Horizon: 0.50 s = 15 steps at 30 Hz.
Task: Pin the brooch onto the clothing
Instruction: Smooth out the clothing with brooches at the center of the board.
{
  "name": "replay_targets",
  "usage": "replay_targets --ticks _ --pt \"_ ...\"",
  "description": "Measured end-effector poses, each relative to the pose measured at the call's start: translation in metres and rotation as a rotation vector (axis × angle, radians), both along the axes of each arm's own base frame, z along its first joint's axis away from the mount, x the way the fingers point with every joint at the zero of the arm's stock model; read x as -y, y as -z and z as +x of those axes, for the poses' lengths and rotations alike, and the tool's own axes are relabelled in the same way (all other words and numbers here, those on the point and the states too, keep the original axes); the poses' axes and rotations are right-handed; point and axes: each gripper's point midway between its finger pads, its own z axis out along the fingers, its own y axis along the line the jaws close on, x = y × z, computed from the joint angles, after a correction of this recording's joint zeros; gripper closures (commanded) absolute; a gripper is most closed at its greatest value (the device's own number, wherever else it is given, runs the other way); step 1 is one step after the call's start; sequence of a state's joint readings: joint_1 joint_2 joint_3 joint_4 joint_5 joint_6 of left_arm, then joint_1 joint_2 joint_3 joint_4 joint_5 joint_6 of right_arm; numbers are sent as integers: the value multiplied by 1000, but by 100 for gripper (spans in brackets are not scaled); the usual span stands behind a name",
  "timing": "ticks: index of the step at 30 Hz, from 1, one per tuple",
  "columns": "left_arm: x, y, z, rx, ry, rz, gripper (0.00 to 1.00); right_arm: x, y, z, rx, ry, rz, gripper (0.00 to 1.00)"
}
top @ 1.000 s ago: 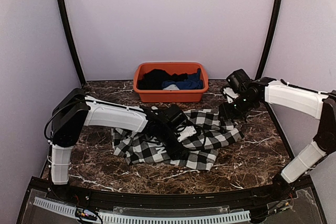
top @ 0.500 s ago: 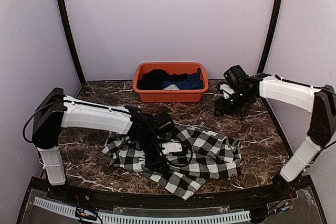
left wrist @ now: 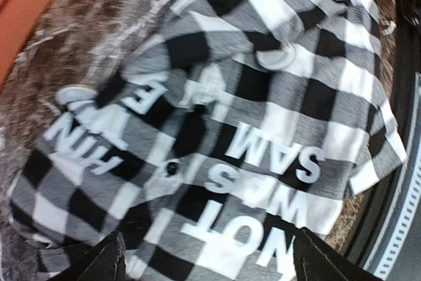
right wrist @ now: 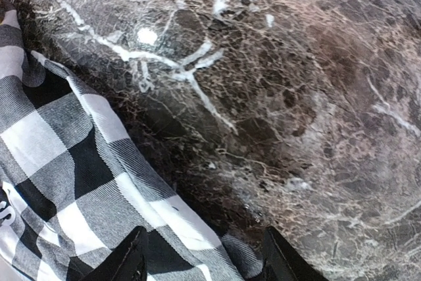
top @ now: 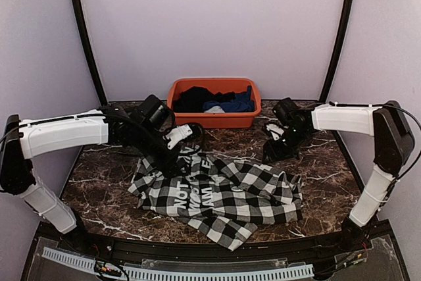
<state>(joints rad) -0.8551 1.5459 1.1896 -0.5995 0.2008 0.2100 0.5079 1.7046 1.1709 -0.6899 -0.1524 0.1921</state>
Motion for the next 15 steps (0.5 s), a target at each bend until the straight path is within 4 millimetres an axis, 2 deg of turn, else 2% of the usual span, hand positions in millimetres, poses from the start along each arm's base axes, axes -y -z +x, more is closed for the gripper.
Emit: replay_targets --ticks 1,3,6,9,11,12,14,15 --pt "-6 -9 12 33 -42 -16 12 -3 2 -1 -5 -11 7 44" --pt "-11 -12 21 60 -83 -14 13 -13 7 -4 -18 -42 26 44" --pt "-11 11 22 32 -99 44 13 -25 11 -8 -27 -81 52 44" --pt "-19 51 15 -29 -106 127 13 -31 17 -11 -38 -110 55 50" --pt "-26 71 9 -67 -111 177 14 -32 23 -11 -45 -124 47 62" --pt "-30 79 7 -84 -113 199 15 -33 26 -12 -51 -129 42 74" --pt "-32 84 6 -94 -113 215 17 -32 34 -12 -63 -130 27 96" --pt "-32 86 6 -95 -114 219 19 -31 36 -11 -65 -132 21 100"
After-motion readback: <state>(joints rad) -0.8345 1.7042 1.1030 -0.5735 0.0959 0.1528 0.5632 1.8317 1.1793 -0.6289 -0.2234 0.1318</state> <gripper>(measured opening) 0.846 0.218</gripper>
